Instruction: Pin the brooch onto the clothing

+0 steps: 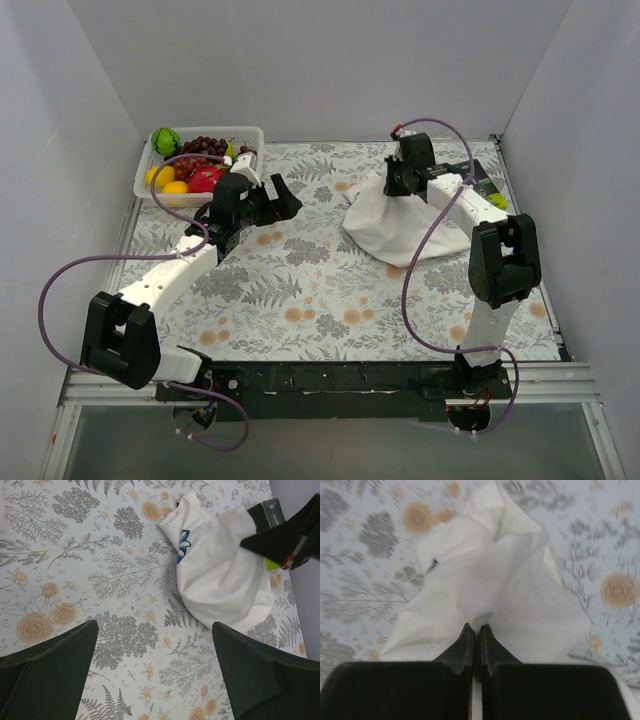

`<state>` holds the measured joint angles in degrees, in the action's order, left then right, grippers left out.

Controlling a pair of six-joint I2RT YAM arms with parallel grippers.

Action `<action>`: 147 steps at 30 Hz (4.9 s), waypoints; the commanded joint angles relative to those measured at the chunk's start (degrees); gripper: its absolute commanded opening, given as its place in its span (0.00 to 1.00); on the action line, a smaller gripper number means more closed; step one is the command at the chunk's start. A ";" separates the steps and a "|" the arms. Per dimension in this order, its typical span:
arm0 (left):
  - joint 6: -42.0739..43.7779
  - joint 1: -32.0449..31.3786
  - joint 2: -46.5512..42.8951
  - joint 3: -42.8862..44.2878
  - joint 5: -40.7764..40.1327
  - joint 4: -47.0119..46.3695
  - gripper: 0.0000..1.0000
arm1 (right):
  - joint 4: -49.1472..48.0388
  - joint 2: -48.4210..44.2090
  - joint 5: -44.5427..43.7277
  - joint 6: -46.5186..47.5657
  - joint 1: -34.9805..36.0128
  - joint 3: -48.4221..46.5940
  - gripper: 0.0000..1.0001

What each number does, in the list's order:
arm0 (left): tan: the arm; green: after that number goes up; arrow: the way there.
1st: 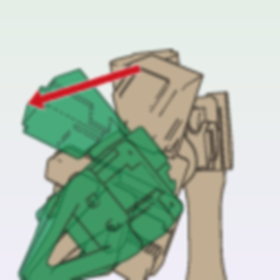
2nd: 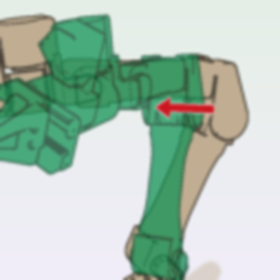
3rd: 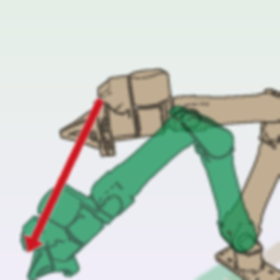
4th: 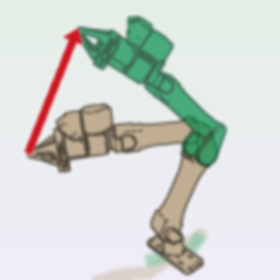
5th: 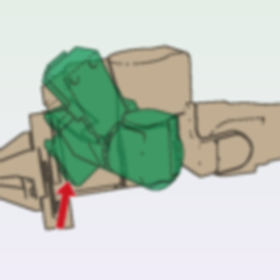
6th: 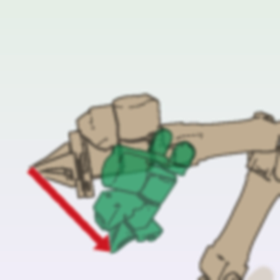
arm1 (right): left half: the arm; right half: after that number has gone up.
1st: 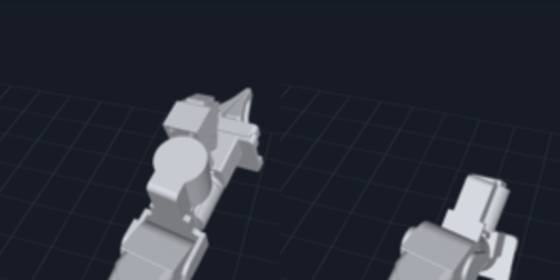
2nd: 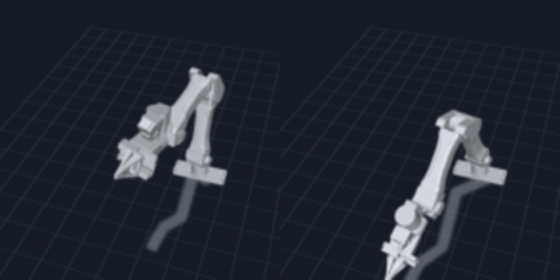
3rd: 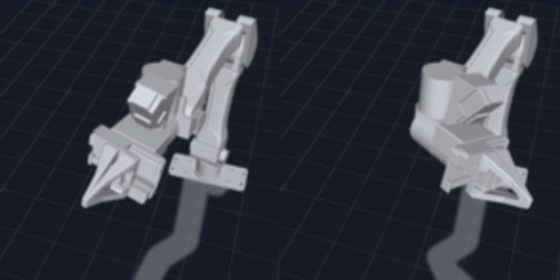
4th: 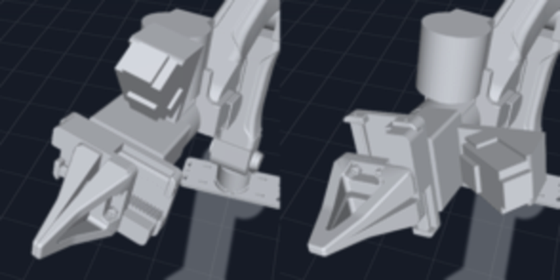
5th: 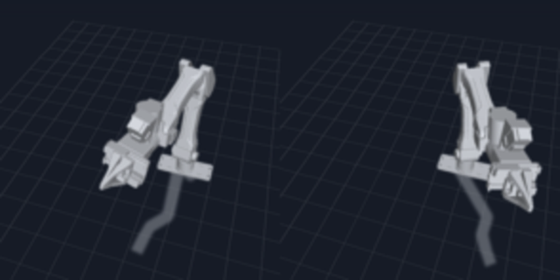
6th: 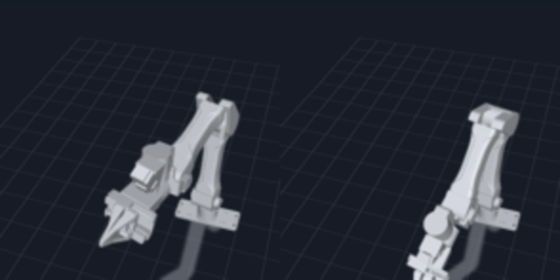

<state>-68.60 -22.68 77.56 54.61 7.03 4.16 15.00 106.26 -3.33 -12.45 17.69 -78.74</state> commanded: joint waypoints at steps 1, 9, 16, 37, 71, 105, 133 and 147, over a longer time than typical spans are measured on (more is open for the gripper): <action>0.57 0.00 -1.36 2.87 -1.22 1.55 0.98 | 1.50 -1.14 7.73 3.21 5.85 -18.79 0.01; 0.31 0.09 -2.32 2.35 -4.12 1.73 0.98 | 0.23 -12.00 14.49 3.76 13.07 -26.33 0.01; 0.83 0.09 -4.52 0.50 -6.32 0.06 0.98 | -7.96 -33.54 9.58 3.31 13.07 1.50 0.01; 1.63 0.61 -4.52 1.55 -2.11 5.76 0.98 | -1.82 -37.99 2.78 3.30 14.21 13.71 0.84; -4.09 19.60 -2.94 -2.49 22.24 6.91 0.98 | 0.46 -14.24 -0.27 14.73 26.09 -11.59 0.01; -2.50 19.78 -1.45 -1.52 22.15 7.44 0.98 | 17.85 4.92 33.48 28.35 24.67 -7.46 0.24; -2.59 20.22 -3.21 -2.23 18.64 7.97 0.98 | 20.32 -14.85 10.28 30.90 32.21 -22.27 0.01; -1.89 20.48 -2.06 -1.87 20.82 8.06 0.98 | 17.27 -37.76 21.22 25.81 46.21 10.09 0.79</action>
<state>-70.70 -2.68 76.20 52.84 25.69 13.30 40.53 81.73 18.17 15.86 64.79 -68.66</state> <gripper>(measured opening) 0.981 0.621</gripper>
